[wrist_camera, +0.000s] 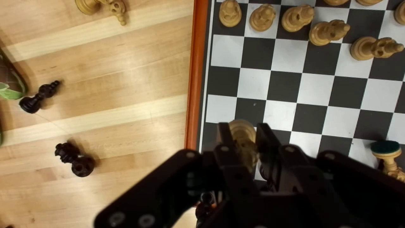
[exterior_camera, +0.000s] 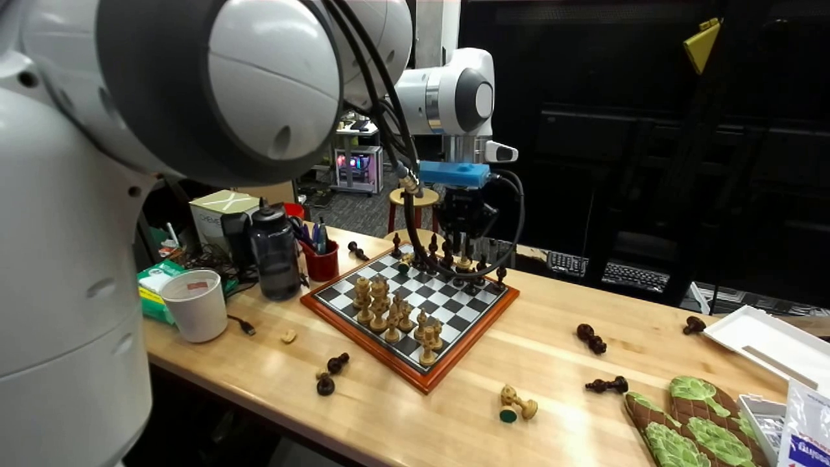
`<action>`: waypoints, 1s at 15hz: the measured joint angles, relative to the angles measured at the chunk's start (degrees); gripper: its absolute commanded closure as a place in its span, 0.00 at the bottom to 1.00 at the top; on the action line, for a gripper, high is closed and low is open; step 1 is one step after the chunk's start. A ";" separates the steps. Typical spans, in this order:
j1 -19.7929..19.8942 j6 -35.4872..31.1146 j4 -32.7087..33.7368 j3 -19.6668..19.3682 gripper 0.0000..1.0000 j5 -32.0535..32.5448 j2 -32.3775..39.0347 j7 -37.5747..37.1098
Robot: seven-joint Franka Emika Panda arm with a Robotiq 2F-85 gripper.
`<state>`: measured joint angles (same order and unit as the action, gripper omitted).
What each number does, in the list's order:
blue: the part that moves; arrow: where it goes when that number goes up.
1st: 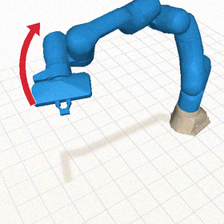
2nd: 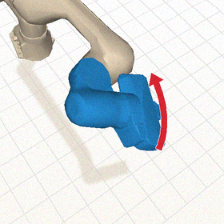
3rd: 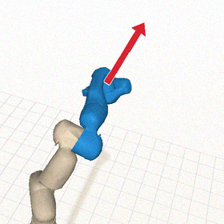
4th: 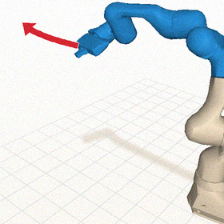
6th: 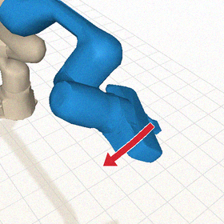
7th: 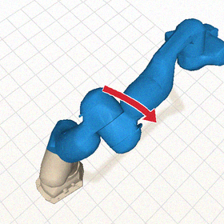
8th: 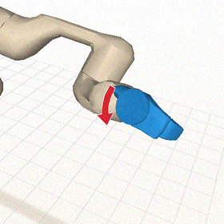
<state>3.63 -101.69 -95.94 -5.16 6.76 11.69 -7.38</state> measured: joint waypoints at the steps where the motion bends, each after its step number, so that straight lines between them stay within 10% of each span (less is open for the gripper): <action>1: -0.03 0.00 0.00 0.03 0.94 0.00 0.12 0.00; 15: -5.51 -0.36 -0.23 5.05 0.94 0.08 0.40 0.07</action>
<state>-1.88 -102.05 -96.17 -0.11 6.84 12.09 -7.31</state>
